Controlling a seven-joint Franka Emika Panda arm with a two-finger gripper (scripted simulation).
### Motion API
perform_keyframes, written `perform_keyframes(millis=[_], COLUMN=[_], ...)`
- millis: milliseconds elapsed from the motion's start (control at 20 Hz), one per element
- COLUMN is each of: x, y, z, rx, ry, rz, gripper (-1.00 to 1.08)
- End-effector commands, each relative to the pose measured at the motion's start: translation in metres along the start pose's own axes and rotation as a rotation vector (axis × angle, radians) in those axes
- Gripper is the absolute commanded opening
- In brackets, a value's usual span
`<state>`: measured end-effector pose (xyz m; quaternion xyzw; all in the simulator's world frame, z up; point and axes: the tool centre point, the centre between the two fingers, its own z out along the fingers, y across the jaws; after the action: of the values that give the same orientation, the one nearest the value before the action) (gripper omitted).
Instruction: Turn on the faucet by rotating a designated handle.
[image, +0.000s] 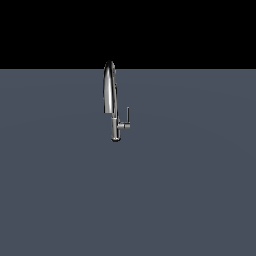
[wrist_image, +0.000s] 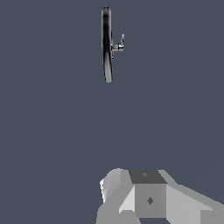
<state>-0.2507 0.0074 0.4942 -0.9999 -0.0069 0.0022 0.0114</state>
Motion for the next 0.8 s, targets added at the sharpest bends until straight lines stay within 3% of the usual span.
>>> perform_keyframes(millis=[0, 400, 750], x=[0.000, 0.009, 0.033], y=[0.000, -0.001, -0.004], z=[0.000, 0.002, 0.007], rx=[0.000, 0.019, 0.068], ry=[0.000, -0.020, -0.071], rz=[0.000, 0.020, 0.072], gripper=[-1.00, -1.00, -1.00])
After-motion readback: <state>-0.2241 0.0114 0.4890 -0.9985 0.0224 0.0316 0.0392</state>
